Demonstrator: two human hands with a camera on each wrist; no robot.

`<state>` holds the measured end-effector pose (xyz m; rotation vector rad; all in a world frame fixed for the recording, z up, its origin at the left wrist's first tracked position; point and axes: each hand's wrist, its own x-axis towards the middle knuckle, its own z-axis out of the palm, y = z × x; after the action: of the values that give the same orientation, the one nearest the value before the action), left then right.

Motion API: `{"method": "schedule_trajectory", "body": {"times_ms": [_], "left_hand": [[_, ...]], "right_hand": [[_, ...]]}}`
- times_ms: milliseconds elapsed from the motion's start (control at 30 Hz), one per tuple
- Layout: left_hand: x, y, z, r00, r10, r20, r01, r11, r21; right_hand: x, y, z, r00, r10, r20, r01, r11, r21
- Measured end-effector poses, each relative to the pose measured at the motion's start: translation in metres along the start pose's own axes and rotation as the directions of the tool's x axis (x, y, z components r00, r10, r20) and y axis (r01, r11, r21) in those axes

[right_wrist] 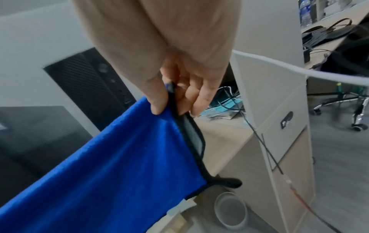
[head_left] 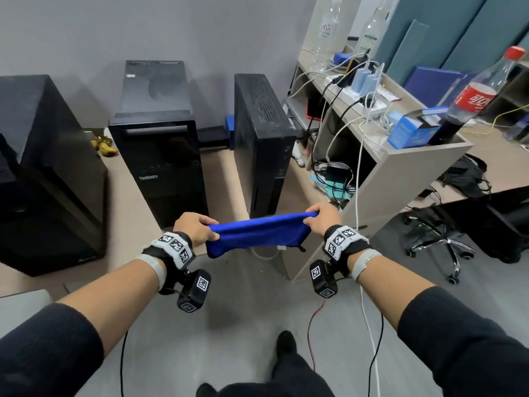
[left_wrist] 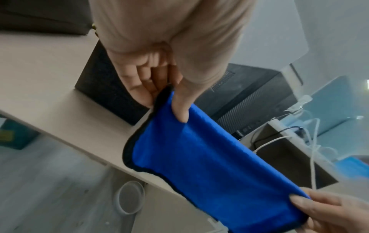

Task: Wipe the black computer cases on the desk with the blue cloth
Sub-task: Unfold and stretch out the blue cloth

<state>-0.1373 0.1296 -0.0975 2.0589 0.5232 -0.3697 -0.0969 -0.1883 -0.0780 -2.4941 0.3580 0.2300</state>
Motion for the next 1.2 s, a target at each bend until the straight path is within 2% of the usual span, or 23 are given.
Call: {"method": "schedule_trajectory", "body": {"times_ms": [67,100,233,300,367,433,533,633,700,733,800,867,900,1000,1067,1200], "left_hand": [[0.003,0.004,0.010,0.994,-0.023,-0.107,0.030,0.997,0.066],[0.010,0.005,0.017,0.994,-0.008,-0.107,0.017,0.997,0.080],[0.023,0.008,0.044,0.997,0.073,0.008,-0.072,0.995,-0.073],[0.030,0.017,0.069,1.000,0.015,0.004,-0.015,0.984,-0.180],[0.034,0.029,0.096,0.995,-0.101,0.014,0.101,0.954,-0.281],[0.037,0.045,0.123,0.976,-0.196,0.095,0.217,0.900,-0.379],[0.038,0.079,0.169,0.951,-0.210,0.228,0.299,0.818,-0.491],[0.037,0.117,0.204,0.923,-0.139,0.359,0.335,0.750,-0.570],[0.044,0.132,0.214,0.890,-0.107,0.443,0.382,0.706,-0.597],[0.050,0.134,0.215,0.887,-0.118,0.447,0.397,0.691,-0.605],[0.059,0.133,0.216,0.909,-0.184,0.374,0.384,0.715,-0.584],[0.065,0.122,0.215,0.942,-0.262,0.211,0.334,0.796,-0.504],[0.066,0.116,0.213,0.951,-0.258,0.173,0.309,0.840,-0.446],[0.070,0.094,0.219,0.959,-0.134,0.251,0.214,0.920,-0.328],[0.070,0.090,0.226,0.955,-0.053,0.292,0.161,0.919,-0.361],[0.066,0.087,0.238,0.978,-0.077,0.191,0.155,0.888,-0.434]], "right_hand": [[0.015,0.014,-0.002,0.997,0.032,0.076,-0.030,0.999,-0.032],[0.026,0.024,-0.006,0.992,0.061,0.112,-0.058,0.998,-0.032],[0.057,0.058,-0.010,0.973,0.145,0.178,-0.170,0.976,0.134],[0.076,0.072,-0.005,0.965,0.165,0.205,-0.208,0.955,0.210],[0.092,0.081,-0.003,0.961,0.186,0.206,-0.235,0.939,0.250],[0.098,0.079,-0.006,0.956,0.185,0.229,-0.251,0.918,0.307],[0.102,0.071,-0.006,0.928,0.069,0.365,-0.229,0.880,0.417],[0.098,0.058,-0.003,0.857,-0.091,0.508,-0.215,0.831,0.512],[0.105,0.061,-0.001,0.845,-0.206,0.494,-0.081,0.864,0.498],[0.109,0.065,-0.001,0.854,-0.251,0.455,0.012,0.885,0.465],[0.122,0.074,-0.003,0.876,-0.284,0.390,0.119,0.911,0.396],[0.129,0.078,-0.008,0.879,-0.264,0.397,0.072,0.897,0.436],[0.131,0.079,-0.010,0.869,-0.258,0.422,0.027,0.877,0.479],[0.131,0.079,-0.022,0.819,-0.299,0.490,-0.047,0.816,0.576],[0.134,0.086,-0.024,0.808,-0.278,0.520,-0.112,0.793,0.599],[0.148,0.107,-0.012,0.883,-0.078,0.463,-0.178,0.857,0.483]]}}
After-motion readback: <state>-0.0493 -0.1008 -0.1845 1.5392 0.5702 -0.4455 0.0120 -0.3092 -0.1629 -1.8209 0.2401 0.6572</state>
